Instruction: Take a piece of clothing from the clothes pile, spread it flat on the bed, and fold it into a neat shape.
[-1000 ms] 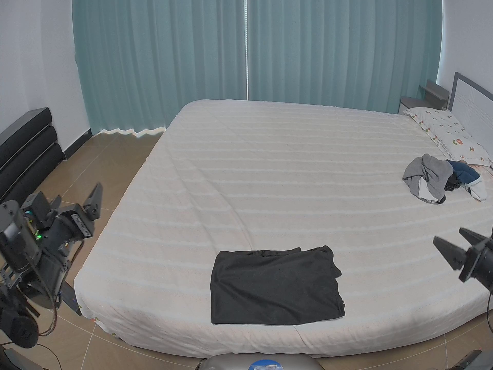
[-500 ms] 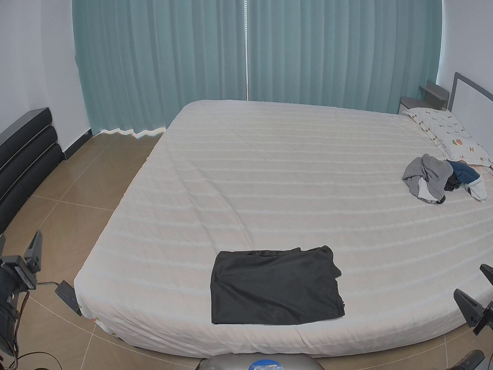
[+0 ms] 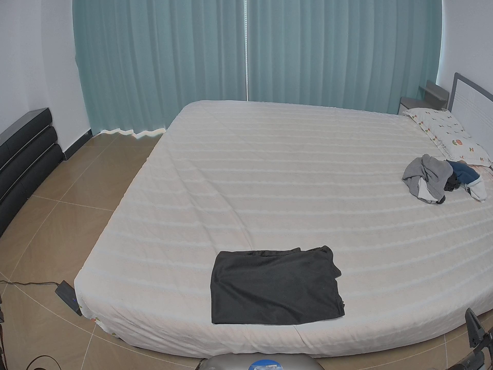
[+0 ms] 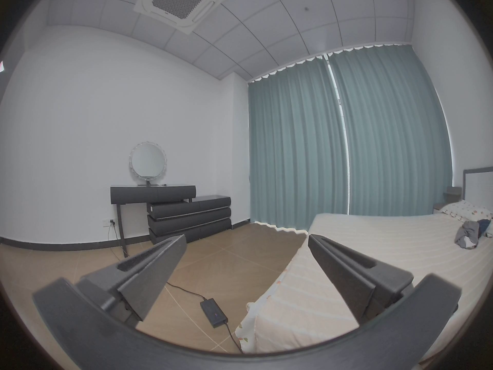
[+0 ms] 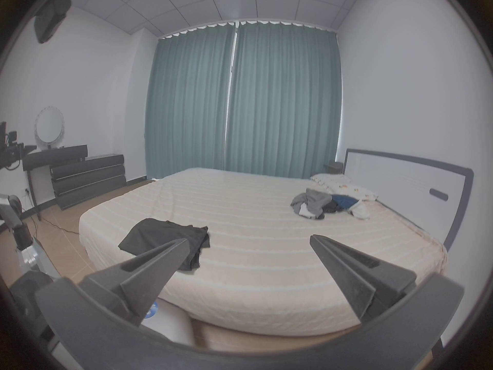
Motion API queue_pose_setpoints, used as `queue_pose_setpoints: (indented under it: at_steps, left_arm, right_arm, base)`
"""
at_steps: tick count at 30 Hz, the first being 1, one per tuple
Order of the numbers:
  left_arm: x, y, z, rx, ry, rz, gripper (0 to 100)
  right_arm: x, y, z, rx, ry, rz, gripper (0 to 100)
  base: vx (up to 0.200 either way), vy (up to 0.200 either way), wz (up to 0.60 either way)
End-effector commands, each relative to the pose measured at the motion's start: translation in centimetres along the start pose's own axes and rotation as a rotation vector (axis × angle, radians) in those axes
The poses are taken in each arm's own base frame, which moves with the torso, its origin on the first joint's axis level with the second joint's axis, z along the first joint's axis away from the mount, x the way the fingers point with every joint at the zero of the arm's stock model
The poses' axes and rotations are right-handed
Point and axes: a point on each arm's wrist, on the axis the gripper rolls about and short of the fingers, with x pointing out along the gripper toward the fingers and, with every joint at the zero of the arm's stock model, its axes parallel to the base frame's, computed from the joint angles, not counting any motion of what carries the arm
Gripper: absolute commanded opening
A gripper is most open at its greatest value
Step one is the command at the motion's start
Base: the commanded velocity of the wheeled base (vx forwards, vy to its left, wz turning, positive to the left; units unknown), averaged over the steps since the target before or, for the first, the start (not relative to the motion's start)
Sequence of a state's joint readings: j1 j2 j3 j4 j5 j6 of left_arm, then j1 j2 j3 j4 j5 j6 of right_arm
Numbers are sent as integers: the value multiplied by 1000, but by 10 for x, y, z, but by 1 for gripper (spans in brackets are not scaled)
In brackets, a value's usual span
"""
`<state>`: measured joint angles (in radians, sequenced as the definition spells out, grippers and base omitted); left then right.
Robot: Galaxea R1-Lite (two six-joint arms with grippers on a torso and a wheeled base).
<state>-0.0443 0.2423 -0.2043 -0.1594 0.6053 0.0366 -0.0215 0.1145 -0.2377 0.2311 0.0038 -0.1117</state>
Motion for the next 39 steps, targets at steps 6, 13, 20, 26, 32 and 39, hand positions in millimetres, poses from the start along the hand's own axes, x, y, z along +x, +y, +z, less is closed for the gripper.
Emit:
queue_pose_setpoints:
  at_steps: [6, 13, 20, 26, 32, 39]
  left_arm:
    - [-21, 10, -11, -6, -81, 76, 100]
    - [-25, 9, -24, -5, -112, -134, 100]
    - [-18, 1, -51, 15, -132, -296, 100]
    - [-18, -2, -60, 46, -53, -396, 100]
    - [-19, -4, -70, 72, 33, -486, 100]
    - [-22, -7, -75, 60, 95, -633, 100]
  right_arm:
    - [-1, 1, -16, -89, -152, -12, 100]
    - [12, 2, -31, -87, -223, -34, 100]
    - [13, 3, -35, -41, -183, -16, 100]
    - [13, 3, -36, 31, -177, -9, 100]
    - [13, 4, -43, 111, -85, -1, 100]
    - [14, 4, -43, 105, -102, -1, 100]
  base:
    - [0, 0, 0]
    - [0, 0, 0]
    - [0, 0, 0]
    - [0, 0, 0]
    - [0, 0, 0]
    - [0, 0, 0]
